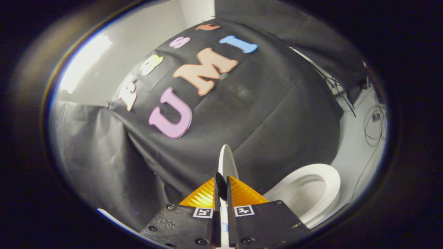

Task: Open the toilet lid.

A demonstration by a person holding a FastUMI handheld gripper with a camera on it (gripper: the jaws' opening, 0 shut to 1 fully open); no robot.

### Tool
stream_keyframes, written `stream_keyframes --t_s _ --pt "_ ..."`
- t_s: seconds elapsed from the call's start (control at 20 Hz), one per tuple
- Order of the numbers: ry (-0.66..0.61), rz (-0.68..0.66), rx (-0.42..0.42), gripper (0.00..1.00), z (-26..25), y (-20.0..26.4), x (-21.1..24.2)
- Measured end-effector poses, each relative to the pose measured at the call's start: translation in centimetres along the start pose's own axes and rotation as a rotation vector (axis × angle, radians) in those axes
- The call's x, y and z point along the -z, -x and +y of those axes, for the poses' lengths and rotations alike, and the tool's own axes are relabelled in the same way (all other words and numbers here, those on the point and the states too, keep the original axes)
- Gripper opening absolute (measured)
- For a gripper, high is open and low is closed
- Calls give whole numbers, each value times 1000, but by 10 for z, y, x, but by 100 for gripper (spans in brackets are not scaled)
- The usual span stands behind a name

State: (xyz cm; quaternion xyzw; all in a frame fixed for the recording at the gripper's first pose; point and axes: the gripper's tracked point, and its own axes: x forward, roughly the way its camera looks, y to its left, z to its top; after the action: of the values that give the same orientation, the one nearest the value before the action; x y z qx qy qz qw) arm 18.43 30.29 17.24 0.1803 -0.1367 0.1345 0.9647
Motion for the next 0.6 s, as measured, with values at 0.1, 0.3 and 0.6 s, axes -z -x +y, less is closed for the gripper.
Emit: stream_keyframes --t_s 0.1,0.3,0.6 --pt "83 25 -26 8 24 -5 7" --pt "205 68 -98 8 76 -12 30" --pt "314 119 -197 8 133 -24 67"
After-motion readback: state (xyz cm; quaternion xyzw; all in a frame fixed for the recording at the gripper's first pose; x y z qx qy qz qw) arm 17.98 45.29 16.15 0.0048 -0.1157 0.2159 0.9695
